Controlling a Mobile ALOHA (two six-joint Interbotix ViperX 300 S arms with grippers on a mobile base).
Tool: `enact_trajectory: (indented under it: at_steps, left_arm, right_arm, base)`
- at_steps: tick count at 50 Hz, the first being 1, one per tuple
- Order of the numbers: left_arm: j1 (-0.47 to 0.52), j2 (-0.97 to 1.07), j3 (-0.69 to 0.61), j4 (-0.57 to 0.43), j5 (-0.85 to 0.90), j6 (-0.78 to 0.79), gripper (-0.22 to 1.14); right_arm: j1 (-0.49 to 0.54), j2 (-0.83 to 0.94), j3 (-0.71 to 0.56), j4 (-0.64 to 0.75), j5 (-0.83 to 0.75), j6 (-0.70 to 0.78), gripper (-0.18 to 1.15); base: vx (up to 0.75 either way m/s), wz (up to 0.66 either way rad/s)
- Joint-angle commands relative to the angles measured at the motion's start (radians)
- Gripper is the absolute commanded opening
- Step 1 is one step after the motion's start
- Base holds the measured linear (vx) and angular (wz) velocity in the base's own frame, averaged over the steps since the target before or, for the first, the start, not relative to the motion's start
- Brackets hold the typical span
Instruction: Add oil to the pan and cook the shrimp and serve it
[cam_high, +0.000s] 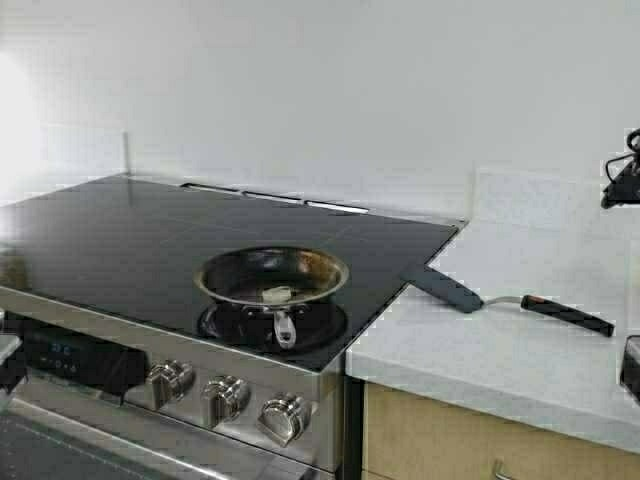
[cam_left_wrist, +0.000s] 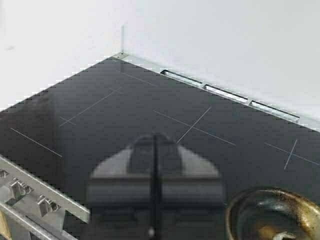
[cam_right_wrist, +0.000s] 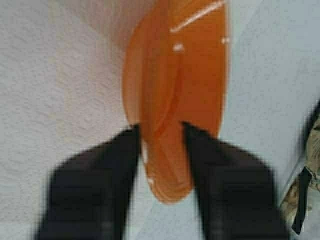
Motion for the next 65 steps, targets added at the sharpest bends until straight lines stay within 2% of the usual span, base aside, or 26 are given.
enact_trajectory:
  at_steps: [1, 9, 17, 24, 33, 43, 55, 65]
  left_arm:
    - [0.002, 0.006, -0.017, 0.0, -0.005, 0.0, 0.03]
    - [0.002, 0.006, -0.017, 0.002, -0.005, 0.0, 0.03]
    - [0.002, 0.006, -0.017, 0.0, -0.005, -0.002, 0.03]
    - [0.002, 0.006, -0.017, 0.002, -0.003, -0.003, 0.03]
    - [0.002, 0.006, -0.017, 0.002, -0.005, -0.002, 0.03]
    - [0.002, 0.006, -0.018, 0.0, -0.005, -0.003, 0.03]
    - [0.002, 0.006, -0.017, 0.002, -0.005, -0.006, 0.03]
    - [0.002, 0.006, -0.018, 0.002, -0.005, -0.009, 0.03]
  right_arm:
    - [0.0, -0.084, -0.011, 0.051, -0.02, -0.06, 0.95]
    - [-0.003, -0.156, -0.008, 0.227, -0.115, -0.235, 0.94]
    - [-0.017, -0.172, -0.035, 0.422, -0.097, -0.394, 0.94]
    - [-0.034, -0.166, -0.035, 0.477, -0.077, -0.445, 0.94]
    - [-0.035, -0.215, -0.048, 0.48, -0.075, -0.439, 0.94]
    - [-0.034, -0.382, -0.084, 0.48, -0.078, -0.374, 0.94]
    - [-0.002, -0.614, -0.032, 0.595, -0.278, -0.265, 0.94]
    - [0.06, -0.753, 0.032, 0.747, -0.4, -0.245, 0.94]
  base:
    - [0.0, 0.0]
    - [0.0, 0.0]
    - [0.0, 0.0]
    - [0.0, 0.0]
    - [0.0, 0.0]
    - [0.0, 0.0]
    - [0.0, 0.0]
    - [0.0, 0.0]
